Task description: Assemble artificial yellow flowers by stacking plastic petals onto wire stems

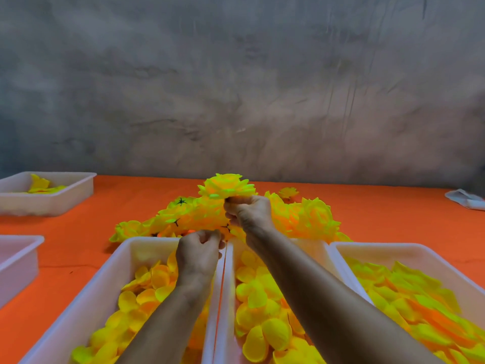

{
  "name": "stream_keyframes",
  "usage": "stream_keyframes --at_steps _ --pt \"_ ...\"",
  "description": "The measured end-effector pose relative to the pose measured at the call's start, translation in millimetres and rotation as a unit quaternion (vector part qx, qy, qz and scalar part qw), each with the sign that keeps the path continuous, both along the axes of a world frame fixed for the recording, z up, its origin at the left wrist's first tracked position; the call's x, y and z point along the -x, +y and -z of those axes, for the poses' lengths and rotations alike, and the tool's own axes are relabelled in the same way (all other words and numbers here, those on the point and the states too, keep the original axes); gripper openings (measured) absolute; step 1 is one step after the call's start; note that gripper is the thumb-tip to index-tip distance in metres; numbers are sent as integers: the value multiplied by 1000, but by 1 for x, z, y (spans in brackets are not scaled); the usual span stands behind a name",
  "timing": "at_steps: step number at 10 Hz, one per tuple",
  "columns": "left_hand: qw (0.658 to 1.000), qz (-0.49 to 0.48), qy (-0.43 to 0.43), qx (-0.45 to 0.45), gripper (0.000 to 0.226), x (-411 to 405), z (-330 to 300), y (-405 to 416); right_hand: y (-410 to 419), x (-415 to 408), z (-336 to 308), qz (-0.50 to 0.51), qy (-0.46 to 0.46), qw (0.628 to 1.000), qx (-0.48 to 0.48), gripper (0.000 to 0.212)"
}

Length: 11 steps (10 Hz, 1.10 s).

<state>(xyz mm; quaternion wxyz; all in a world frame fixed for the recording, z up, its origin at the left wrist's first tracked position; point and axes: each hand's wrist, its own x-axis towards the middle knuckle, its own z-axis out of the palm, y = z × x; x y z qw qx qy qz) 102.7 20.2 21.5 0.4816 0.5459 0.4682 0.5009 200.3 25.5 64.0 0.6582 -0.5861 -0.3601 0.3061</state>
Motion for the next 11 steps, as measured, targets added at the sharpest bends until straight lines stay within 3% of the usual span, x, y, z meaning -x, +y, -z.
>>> stream_keyframes --at_steps 3,5,7,8,9,10,11 --pt "999 -40 6 13 31 -2 18 33 71 11 12 -17 -16 998 54 25" --pt "999 -31 -27 32 26 -1 29 43 103 23 14 -22 -2 997 70 27" --pt "996 -58 -48 37 35 6 31 48 132 37 8 -25 31 997 72 22" --pt "997 -59 -43 33 36 8 34 48 145 35 5 -28 44 992 112 7" --pt "997 -59 -40 35 34 6 37 50 151 36 9 -5 63 986 157 5" --pt "997 -55 -36 27 31 6 38 51 153 37 18 -15 45 984 172 21" --pt "996 -79 -12 27 31 9 36 47 148 37 25 -11 3 983 185 23"
